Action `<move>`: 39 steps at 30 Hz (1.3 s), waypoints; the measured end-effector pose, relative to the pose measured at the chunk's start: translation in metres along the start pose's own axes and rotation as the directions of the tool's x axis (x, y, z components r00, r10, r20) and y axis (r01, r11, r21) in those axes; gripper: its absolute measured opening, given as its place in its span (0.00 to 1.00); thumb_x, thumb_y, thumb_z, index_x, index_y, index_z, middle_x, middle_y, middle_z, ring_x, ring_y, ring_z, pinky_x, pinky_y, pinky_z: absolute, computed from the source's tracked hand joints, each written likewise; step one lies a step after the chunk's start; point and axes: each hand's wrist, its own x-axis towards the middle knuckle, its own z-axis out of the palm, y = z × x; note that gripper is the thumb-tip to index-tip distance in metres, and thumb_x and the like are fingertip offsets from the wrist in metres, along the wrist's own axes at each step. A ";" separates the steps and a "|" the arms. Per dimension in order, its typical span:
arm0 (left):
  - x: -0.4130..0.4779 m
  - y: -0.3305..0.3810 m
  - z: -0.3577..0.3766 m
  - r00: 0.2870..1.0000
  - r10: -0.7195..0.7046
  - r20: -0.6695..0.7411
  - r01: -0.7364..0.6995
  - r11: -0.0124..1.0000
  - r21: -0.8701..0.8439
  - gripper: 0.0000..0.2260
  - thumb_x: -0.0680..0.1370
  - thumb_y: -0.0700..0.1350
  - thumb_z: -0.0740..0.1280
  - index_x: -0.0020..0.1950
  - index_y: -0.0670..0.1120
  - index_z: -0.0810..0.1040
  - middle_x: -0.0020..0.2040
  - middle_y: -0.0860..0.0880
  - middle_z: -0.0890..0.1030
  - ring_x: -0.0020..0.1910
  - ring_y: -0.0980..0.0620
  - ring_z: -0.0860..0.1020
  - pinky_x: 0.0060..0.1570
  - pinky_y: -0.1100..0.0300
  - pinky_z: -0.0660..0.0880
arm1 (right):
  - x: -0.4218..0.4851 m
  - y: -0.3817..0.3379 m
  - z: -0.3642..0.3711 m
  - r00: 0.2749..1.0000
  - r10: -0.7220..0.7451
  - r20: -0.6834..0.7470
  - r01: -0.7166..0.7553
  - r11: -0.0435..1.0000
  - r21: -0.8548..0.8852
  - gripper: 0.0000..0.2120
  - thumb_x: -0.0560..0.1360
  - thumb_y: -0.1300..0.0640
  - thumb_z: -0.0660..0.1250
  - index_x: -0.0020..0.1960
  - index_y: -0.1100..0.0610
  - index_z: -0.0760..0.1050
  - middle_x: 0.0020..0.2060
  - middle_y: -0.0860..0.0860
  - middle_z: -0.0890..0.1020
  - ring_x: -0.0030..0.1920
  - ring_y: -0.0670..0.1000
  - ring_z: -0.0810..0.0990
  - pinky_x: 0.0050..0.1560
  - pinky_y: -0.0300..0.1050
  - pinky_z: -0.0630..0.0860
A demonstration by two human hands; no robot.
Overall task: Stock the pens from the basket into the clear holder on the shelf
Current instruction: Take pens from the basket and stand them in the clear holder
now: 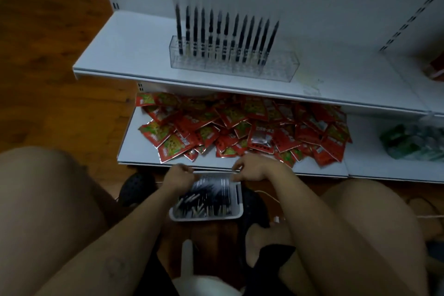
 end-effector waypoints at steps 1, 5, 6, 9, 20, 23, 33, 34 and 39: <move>0.000 -0.009 0.003 0.999 -0.039 0.024 0.039 0.999 -0.003 0.06 0.73 0.39 0.73 0.43 0.41 0.77 0.38 0.43 0.78 0.32 0.51 0.73 0.33 0.62 0.69 | 0.007 0.004 0.007 1.000 0.017 0.010 -0.017 1.000 0.012 0.25 0.76 0.49 0.68 0.70 0.57 0.71 0.68 0.55 0.73 0.64 0.55 0.74 0.62 0.46 0.69; 0.015 -0.017 0.005 0.997 -0.061 0.038 0.062 0.998 -0.022 0.08 0.74 0.38 0.72 0.38 0.43 0.74 0.34 0.45 0.76 0.30 0.52 0.72 0.30 0.62 0.68 | 0.033 0.017 0.029 0.998 0.056 0.004 -0.056 0.996 0.069 0.25 0.77 0.49 0.68 0.70 0.59 0.71 0.68 0.55 0.73 0.65 0.55 0.74 0.64 0.47 0.70; 0.020 -0.015 0.003 0.998 -0.062 0.031 0.063 0.997 -0.041 0.08 0.74 0.38 0.72 0.39 0.44 0.74 0.33 0.45 0.76 0.30 0.52 0.72 0.30 0.62 0.68 | 0.040 0.019 0.035 0.998 0.060 -0.002 -0.060 0.993 0.098 0.24 0.77 0.50 0.68 0.69 0.59 0.72 0.67 0.55 0.74 0.64 0.55 0.74 0.63 0.47 0.70; 0.036 -0.015 0.005 0.998 -0.042 0.047 0.043 0.999 -0.028 0.06 0.72 0.39 0.72 0.43 0.43 0.75 0.34 0.46 0.76 0.31 0.52 0.72 0.34 0.62 0.69 | 0.066 0.028 0.057 0.994 0.108 -0.012 -0.100 0.956 0.276 0.13 0.77 0.53 0.69 0.58 0.58 0.79 0.56 0.55 0.80 0.55 0.55 0.79 0.55 0.47 0.76; 0.095 -0.051 0.048 0.979 -0.148 0.141 0.152 0.988 -0.020 0.05 0.75 0.40 0.71 0.48 0.40 0.80 0.39 0.47 0.78 0.36 0.54 0.75 0.36 0.69 0.71 | 0.162 0.044 0.145 0.920 0.309 0.242 -0.386 0.827 0.409 0.10 0.76 0.60 0.61 0.50 0.66 0.77 0.47 0.61 0.79 0.47 0.58 0.80 0.42 0.49 0.79; 0.110 -0.062 0.058 0.958 -0.230 0.171 0.246 0.966 -0.077 0.03 0.75 0.41 0.70 0.48 0.44 0.78 0.45 0.46 0.79 0.45 0.50 0.76 0.49 0.57 0.73 | 0.181 0.049 0.153 0.897 0.373 0.237 -0.440 0.797 0.413 0.13 0.75 0.61 0.61 0.55 0.67 0.76 0.53 0.62 0.78 0.52 0.61 0.79 0.42 0.45 0.76; 0.134 -0.064 0.061 0.951 -0.246 0.187 0.274 0.951 -0.141 0.07 0.77 0.39 0.67 0.40 0.47 0.77 0.36 0.48 0.78 0.36 0.53 0.75 0.33 0.63 0.68 | 0.210 0.057 0.154 0.876 0.389 0.285 -0.481 0.750 0.454 0.11 0.78 0.54 0.63 0.42 0.61 0.74 0.36 0.56 0.76 0.38 0.54 0.78 0.40 0.46 0.77; 0.133 -0.062 0.061 0.953 -0.244 0.179 0.270 0.953 -0.137 0.06 0.77 0.39 0.68 0.40 0.46 0.77 0.36 0.48 0.78 0.35 0.53 0.74 0.33 0.63 0.68 | 0.209 0.056 0.153 0.877 0.406 0.255 -0.480 0.759 0.441 0.12 0.77 0.55 0.62 0.38 0.60 0.72 0.34 0.55 0.75 0.35 0.54 0.76 0.36 0.42 0.74; 0.122 -0.044 0.056 0.969 -0.198 0.149 0.214 0.971 -0.104 0.07 0.75 0.42 0.71 0.50 0.42 0.78 0.39 0.45 0.79 0.32 0.53 0.75 0.29 0.64 0.69 | 0.185 0.046 0.143 0.900 0.418 0.128 -0.428 0.783 0.452 0.12 0.75 0.59 0.64 0.33 0.59 0.70 0.31 0.55 0.75 0.34 0.54 0.76 0.29 0.40 0.67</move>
